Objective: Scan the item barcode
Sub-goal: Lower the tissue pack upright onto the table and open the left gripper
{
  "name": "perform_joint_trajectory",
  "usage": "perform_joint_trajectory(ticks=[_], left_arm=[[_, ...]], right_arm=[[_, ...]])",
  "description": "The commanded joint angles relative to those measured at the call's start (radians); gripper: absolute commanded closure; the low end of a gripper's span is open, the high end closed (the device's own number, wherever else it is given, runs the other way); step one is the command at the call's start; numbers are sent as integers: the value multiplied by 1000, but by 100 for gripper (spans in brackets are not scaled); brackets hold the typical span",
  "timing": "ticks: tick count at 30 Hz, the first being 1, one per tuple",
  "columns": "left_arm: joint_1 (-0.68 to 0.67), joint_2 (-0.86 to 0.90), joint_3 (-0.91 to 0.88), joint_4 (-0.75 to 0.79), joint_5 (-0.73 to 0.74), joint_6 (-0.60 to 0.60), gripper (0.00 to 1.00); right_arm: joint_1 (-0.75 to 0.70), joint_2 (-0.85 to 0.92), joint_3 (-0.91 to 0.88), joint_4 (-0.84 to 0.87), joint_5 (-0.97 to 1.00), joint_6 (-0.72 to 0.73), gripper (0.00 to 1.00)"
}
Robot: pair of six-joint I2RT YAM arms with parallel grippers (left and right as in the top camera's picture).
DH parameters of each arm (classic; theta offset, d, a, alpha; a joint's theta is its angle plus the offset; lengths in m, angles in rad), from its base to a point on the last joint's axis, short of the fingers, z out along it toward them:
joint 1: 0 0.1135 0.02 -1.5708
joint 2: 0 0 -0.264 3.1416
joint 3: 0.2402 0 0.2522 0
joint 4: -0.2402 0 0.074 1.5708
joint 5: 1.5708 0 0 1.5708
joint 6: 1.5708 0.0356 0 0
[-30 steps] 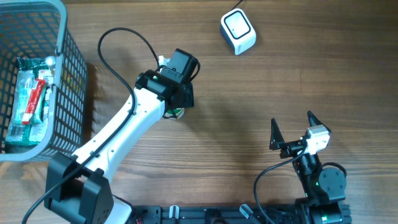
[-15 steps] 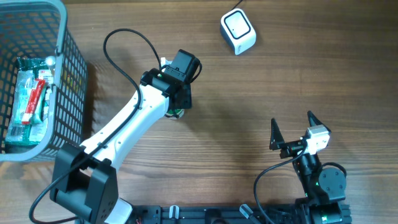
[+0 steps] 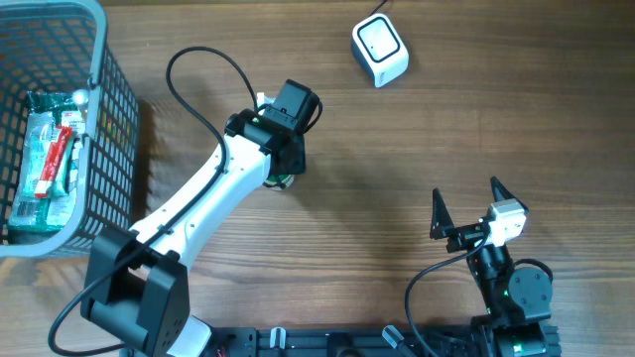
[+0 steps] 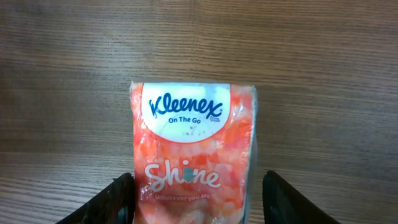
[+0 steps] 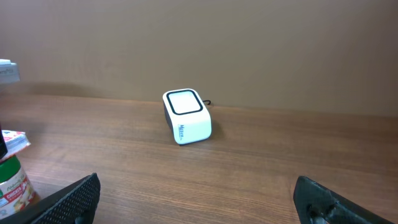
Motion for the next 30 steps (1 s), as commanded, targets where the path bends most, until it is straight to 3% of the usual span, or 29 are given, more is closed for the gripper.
perform_joint_trajectory(ticks=[1,4,10,30], left_arm=[[4,14,-32,7,-30,-2,45],[4,14,-34,6,-59,-2,52],[4,13,-34,9,-58,-2,57],[4,9,-34,-24,0,-2,51]], right_arm=[[-5,-6,-1,2,10,-11,0],[-5,-6,-1,2,10,-11,0],[-5,-6,-1,2,10,-11,0],[-5,-6,-1,2,10,-11,0]])
